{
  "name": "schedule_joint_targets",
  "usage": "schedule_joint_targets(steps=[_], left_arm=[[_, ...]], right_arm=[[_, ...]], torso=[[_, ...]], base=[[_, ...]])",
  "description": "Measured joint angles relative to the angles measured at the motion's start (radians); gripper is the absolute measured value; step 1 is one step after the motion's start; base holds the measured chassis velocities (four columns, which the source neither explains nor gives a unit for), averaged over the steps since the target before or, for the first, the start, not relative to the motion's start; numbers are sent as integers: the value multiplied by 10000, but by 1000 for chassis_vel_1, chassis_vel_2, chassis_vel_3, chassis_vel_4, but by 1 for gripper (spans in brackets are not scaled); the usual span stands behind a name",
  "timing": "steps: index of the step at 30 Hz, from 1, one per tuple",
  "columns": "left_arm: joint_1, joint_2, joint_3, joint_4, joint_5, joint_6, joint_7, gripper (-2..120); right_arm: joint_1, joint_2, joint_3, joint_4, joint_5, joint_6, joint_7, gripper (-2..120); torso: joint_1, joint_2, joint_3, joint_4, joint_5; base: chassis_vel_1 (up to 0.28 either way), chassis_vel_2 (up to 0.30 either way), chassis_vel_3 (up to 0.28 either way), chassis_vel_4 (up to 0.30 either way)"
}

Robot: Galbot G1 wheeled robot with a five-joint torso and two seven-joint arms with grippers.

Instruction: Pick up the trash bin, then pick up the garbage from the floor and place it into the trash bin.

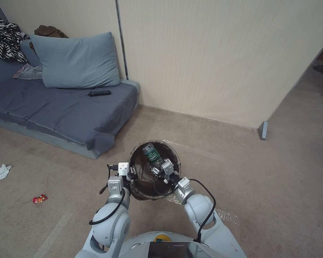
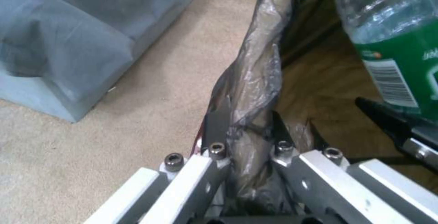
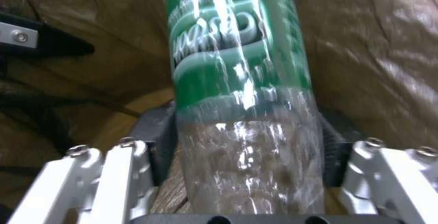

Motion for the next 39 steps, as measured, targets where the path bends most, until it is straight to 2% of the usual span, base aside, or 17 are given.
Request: schedule_joint_targets(steps=[1, 3, 5, 8, 10, 24, 31, 39], left_arm=[[-3, 5, -22, 1, -3, 0, 0, 2], [-11, 6, -35, 2, -4, 0, 0, 2], [-22, 5, -39, 29, -4, 0, 1, 2], [-26, 2, -39, 44, -1, 0, 1, 2], [-37, -1, -46, 74, 4, -5, 2, 2], [-73, 2, -190, 118, 33, -47, 18, 2], [-130, 27, -541, 182, 139, -211, 81, 2], [-188, 126, -948, 142, 103, -458, 162, 2]], right_arm=[[-7, -4, 10, 3, -17, 0, -2, 68], [-17, -6, 20, 12, -40, 0, -6, 72], [-30, -8, 31, 35, -61, -1, -6, 84], [-34, -10, 37, 40, -72, 0, -6, 88], [-43, -23, 50, 72, -85, 2, -6, 97], [-168, -28, 50, 392, -155, 219, 21, 100], [-458, 112, 366, 1377, 309, 502, 357, 100], [-1091, 195, 1320, 2792, 661, 1085, 1044, 100]], torso=[[0, 0, 0, 0, 0], [0, 0, 0, 0, 0], [0, 0, 0, 0, 0], [0, 0, 0, 0, 0], [0, 0, 0, 0, 0], [0, 0, 0, 0, 0], [0, 0, 0, -1, 0], [0, 0, -1, -2, -1]], base=[[0, 0, 0, 0], [0, 0, 0, 0], [0, 0, 0, 0], [0, 0, 0, 0], [0, 0, 0, 0], [0, 0, 0, 0], [0, 0, 0, 0], [0, 0, 0, 0]])
